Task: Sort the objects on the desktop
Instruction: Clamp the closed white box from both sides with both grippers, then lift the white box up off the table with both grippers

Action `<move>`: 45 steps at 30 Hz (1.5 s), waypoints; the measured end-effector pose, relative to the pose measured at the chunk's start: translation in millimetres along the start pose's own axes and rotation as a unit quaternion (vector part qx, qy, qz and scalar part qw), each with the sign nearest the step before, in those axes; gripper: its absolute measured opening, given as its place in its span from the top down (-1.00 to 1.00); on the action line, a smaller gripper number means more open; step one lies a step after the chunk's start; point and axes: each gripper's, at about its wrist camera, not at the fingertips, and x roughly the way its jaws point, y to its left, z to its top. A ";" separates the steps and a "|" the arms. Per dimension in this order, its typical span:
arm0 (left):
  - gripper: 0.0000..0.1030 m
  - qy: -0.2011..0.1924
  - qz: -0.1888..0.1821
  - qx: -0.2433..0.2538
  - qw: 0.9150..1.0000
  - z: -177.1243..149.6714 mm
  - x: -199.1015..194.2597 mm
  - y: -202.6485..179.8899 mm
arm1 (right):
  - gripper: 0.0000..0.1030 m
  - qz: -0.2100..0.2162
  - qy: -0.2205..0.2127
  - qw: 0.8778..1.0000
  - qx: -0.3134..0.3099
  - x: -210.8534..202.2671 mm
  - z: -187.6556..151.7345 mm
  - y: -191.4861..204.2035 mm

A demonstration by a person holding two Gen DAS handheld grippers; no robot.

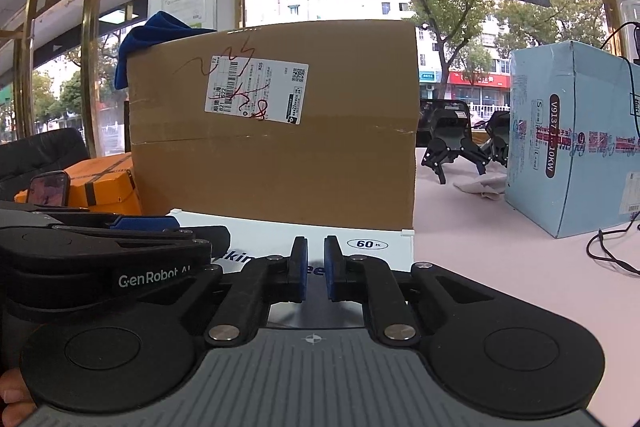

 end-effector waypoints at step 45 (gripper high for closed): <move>-1.00 0.133 -0.083 -0.164 0.974 15.5 54.4 76.1 | -1.00 0.035 0.090 0.938 0.332 39.6 -10.5 -105.6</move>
